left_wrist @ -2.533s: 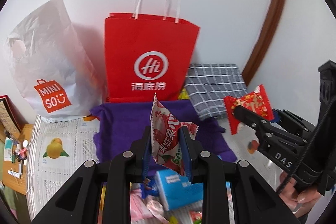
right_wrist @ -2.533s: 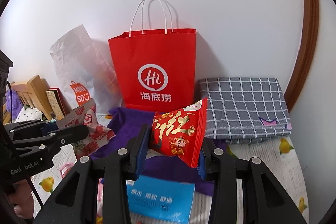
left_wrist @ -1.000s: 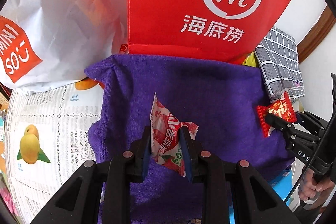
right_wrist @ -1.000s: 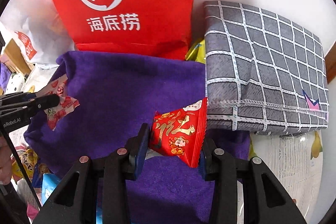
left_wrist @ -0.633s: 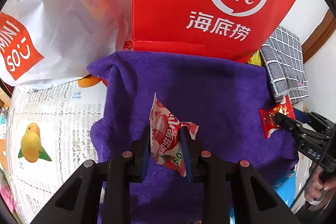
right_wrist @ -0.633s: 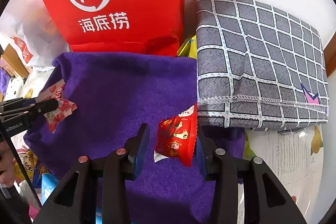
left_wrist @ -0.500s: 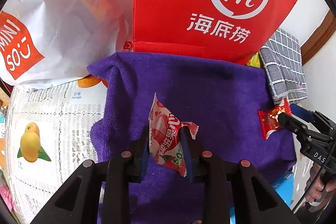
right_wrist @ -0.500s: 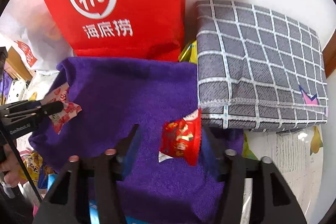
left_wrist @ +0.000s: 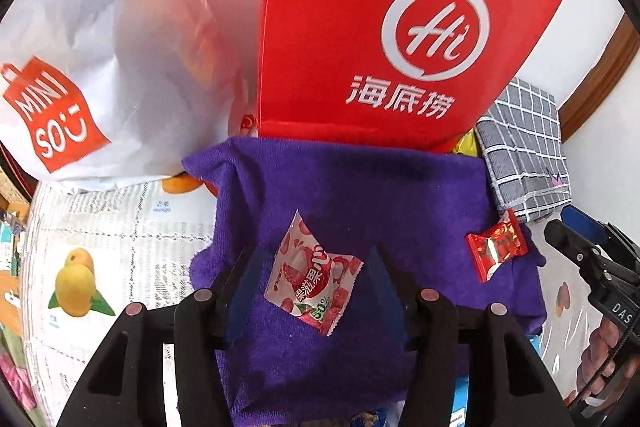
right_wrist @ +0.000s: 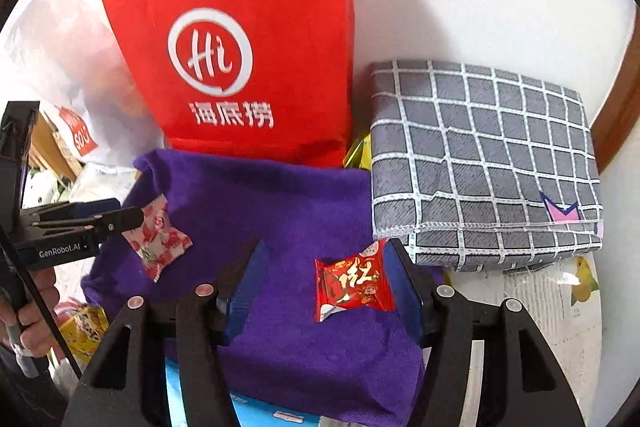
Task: Organize snacks
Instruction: 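Move the right gripper to the green chip bag and grasp it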
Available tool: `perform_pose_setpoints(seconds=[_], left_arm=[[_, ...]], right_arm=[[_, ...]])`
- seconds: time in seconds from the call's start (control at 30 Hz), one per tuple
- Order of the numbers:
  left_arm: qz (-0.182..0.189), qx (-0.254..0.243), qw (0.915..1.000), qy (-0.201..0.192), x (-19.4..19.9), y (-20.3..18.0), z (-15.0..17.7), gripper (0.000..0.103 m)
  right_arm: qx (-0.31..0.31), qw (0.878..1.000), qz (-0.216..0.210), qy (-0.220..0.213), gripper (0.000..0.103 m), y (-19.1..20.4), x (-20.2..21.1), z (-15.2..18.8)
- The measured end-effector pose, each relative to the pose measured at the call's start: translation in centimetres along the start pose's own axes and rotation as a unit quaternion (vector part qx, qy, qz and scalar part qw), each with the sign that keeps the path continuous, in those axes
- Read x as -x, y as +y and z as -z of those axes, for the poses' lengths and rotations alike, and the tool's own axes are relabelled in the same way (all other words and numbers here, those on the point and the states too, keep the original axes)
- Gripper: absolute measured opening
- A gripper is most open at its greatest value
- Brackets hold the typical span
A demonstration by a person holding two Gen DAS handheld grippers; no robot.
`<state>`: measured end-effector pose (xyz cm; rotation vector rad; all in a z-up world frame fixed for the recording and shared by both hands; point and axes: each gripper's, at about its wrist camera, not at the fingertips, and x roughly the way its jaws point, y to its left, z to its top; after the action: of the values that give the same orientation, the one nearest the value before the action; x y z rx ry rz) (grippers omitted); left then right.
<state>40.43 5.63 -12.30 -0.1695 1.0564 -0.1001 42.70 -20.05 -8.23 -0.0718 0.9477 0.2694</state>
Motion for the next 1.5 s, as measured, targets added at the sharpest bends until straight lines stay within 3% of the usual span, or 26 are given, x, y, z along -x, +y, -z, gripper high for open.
perform_pose_setpoints(seconds=[0.17,0.3,0.6,0.8,1.03,1.2,1.3,1.5], left_arm=[[-0.010,-0.016,0.9996,-0.019,3.2,-0.5,-0.1,0.053],[-0.015,-0.016,0.9984,-0.053,7.1,0.1,1.0,0.062],[-0.007,0.005,0.9986,-0.052,12.6,2.1,6.0,0.064],[-0.021,0.031,0.9983,-0.044,15.4,3.7,10.3,0.069],[-0.024,0.031,0.9977,-0.056,17.6,3.7,14.4,0.074],[-0.019,0.016,0.9986,-0.047,18.2,3.2,16.6,0.074],[-0.024,0.009,0.9986,-0.046,18.5,3.1,17.9,0.074],[-0.035,-0.001,0.9984,-0.043,19.1,4.1,20.0,0.074]], right_arm=[[-0.019,0.999,0.013,-0.033,0.060,0.0,3.4,0.2],[-0.035,0.998,0.000,-0.048,0.060,-0.3,6.4,1.2],[-0.052,0.998,-0.008,-0.042,0.060,0.7,11.2,7.2],[-0.065,0.998,-0.007,-0.008,0.061,1.5,11.9,12.3],[-0.084,0.994,-0.051,0.042,0.062,3.2,12.1,18.6],[-0.076,0.995,-0.052,0.037,0.068,5.6,13.3,21.4],[-0.077,0.995,-0.060,0.024,0.077,6.8,13.6,22.5],[-0.076,0.996,-0.029,0.030,0.077,8.5,11.8,24.1]])
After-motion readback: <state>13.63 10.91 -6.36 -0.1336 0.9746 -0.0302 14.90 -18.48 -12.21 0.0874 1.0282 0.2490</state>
